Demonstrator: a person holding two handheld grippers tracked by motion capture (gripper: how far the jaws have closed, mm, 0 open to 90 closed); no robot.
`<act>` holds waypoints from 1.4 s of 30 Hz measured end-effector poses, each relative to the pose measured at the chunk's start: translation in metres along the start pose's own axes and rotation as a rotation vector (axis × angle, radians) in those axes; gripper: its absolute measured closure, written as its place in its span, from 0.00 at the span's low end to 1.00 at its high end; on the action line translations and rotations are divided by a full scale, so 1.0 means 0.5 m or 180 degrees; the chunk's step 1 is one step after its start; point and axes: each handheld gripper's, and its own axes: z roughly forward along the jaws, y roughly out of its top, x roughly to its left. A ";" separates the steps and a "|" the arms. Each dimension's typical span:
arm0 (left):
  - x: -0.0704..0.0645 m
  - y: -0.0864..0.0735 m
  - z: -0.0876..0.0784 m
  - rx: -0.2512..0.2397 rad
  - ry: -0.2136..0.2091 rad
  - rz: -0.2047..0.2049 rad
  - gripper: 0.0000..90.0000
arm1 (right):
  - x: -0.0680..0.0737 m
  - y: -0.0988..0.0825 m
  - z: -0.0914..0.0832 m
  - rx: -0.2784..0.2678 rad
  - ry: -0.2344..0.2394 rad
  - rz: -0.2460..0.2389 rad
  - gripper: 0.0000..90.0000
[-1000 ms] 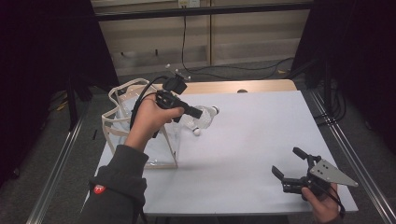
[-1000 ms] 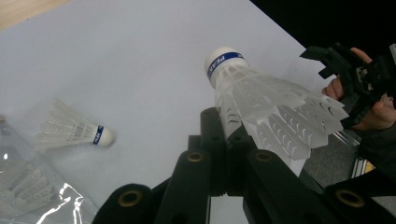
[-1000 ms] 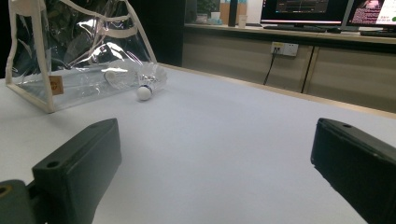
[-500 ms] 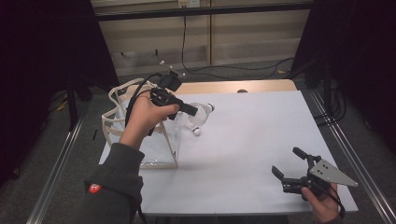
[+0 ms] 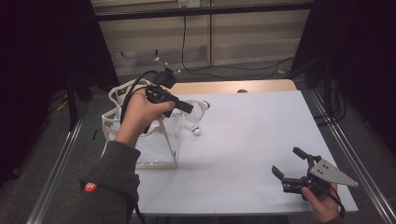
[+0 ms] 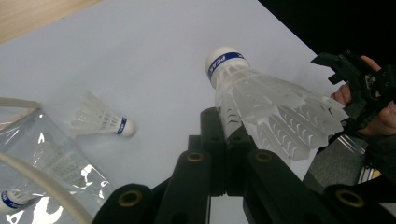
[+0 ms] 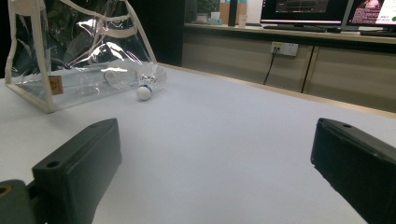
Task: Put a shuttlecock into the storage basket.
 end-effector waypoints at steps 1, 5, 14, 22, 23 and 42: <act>0.002 0.000 -0.002 0.0018 0.0002 0.0032 1.00 | 0.000 0.000 0.000 -0.0003 -0.0003 0.0007 0.02; 0.003 0.000 -0.009 0.0014 0.0021 0.0000 1.00 | 0.001 0.000 0.001 -0.0013 -0.0008 0.0031 0.02; 0.007 0.004 -0.024 0.0007 0.0082 -0.0010 1.00 | 0.001 0.001 0.000 -0.0014 -0.0011 0.0020 0.02; 0.007 0.009 -0.034 0.0001 0.0125 0.0003 1.00 | 0.000 0.000 0.000 -0.0004 -0.0016 0.0001 0.02; 0.007 0.009 -0.035 0.0002 0.0128 -0.0005 1.00 | 0.000 0.001 0.000 -0.0003 -0.0017 -0.0002 0.02; 0.016 0.010 -0.058 -0.0020 0.0217 -0.0051 1.00 | 0.003 0.001 0.000 -0.0005 -0.0022 0.0015 0.02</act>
